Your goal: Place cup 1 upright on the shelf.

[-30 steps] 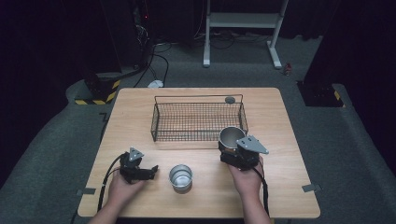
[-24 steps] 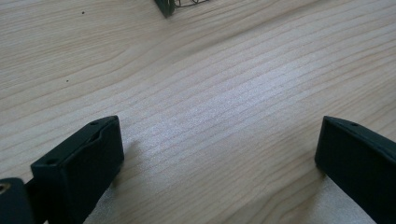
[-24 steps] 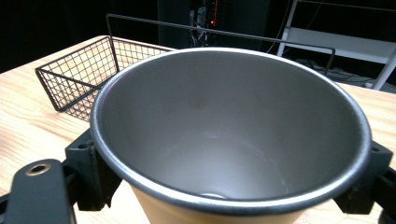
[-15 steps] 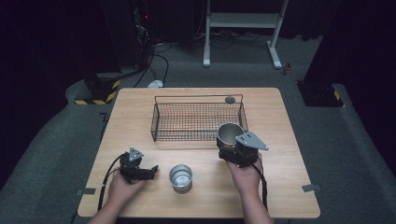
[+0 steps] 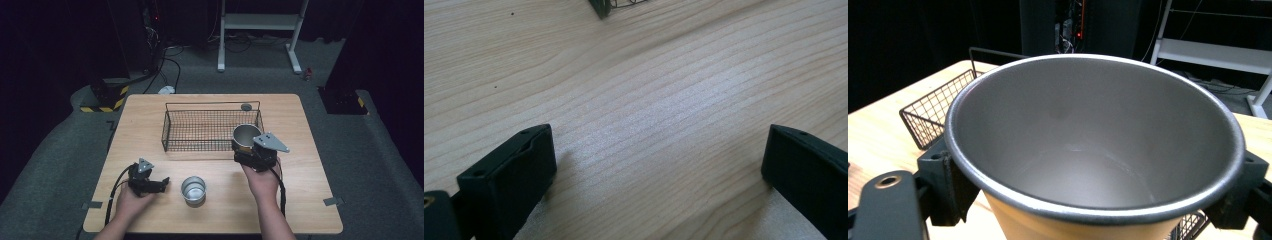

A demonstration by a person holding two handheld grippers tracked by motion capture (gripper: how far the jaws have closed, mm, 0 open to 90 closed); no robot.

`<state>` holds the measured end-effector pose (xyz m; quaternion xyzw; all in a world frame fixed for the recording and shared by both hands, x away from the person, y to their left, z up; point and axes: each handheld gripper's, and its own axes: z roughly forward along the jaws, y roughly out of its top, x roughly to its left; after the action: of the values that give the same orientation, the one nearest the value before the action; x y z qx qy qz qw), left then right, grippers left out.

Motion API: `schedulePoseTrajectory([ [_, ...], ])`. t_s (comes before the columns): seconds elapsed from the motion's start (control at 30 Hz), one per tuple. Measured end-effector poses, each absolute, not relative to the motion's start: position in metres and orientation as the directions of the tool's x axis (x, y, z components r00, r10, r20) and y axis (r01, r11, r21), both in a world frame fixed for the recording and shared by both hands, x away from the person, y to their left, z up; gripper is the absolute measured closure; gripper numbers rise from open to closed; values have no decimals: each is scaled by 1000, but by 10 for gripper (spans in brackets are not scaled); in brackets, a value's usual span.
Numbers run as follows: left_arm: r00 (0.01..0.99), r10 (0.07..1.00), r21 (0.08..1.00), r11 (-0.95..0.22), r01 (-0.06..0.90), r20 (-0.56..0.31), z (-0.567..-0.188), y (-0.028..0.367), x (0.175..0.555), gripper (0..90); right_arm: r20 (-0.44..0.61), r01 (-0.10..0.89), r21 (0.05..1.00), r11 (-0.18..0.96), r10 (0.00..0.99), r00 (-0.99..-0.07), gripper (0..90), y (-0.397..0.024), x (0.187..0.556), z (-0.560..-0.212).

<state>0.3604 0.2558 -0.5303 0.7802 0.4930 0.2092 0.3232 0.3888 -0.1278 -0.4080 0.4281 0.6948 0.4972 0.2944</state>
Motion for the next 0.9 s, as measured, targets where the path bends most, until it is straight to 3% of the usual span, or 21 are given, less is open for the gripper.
schedulePoseTrajectory([
  [0.47, 423, 906, 710, -302, 636, 7, -530, 256, 361, 15, 10, 355, 920, 168, 893, -449, 135, -125, 403, -392],
  [0.9, 429, 903, 718, -304, 626, 8, -530, 256, 360, 48, 0, 323, 931, 170, 885, -465, 135, -108, 416, -379],
])
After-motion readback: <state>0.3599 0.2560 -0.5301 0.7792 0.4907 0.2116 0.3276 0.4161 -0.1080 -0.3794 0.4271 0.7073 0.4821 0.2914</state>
